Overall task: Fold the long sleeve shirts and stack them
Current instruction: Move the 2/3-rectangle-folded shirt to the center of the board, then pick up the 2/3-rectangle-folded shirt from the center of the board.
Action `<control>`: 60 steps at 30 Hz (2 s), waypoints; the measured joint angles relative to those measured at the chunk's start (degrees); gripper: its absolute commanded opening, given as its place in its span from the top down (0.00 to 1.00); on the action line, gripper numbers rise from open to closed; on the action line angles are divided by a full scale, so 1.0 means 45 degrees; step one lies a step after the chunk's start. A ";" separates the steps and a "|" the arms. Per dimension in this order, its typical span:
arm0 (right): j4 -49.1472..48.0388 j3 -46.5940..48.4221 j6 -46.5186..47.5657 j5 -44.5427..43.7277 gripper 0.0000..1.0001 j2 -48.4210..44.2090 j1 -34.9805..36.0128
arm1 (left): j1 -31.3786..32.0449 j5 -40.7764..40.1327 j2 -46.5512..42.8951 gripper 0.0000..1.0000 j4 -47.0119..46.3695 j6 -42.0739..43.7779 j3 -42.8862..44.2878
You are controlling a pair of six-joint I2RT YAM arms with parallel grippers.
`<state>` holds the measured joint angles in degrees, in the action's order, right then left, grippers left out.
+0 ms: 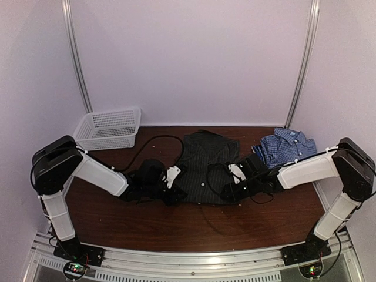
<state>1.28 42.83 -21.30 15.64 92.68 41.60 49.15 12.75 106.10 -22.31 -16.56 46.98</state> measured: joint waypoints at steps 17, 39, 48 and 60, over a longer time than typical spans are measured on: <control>-0.1039 -0.1991 -0.0544 -0.0141 0.56 -0.1268 0.0908 | 0.2798 -0.2254 -0.0665 0.81 0.1078 0.0000 -0.0699; 0.2778 -0.2574 -0.0743 -0.1991 0.17 -0.6135 0.3735 | 0.3585 -0.7305 -0.8330 0.02 0.3434 -0.1360 -0.3060; 0.3021 -0.2089 -0.0534 -0.3823 0.20 -0.4439 0.4852 | 0.3288 -0.7261 -0.8631 0.02 0.3886 -0.1268 -0.2987; 0.3740 -0.0923 -0.0223 -0.5523 0.49 -0.1749 0.5833 | 0.3288 -0.5532 -0.8378 0.06 0.4119 0.0053 -0.2963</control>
<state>18.11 38.68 -22.31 -9.21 84.82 67.85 63.94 -12.14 68.40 -3.77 -16.32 33.65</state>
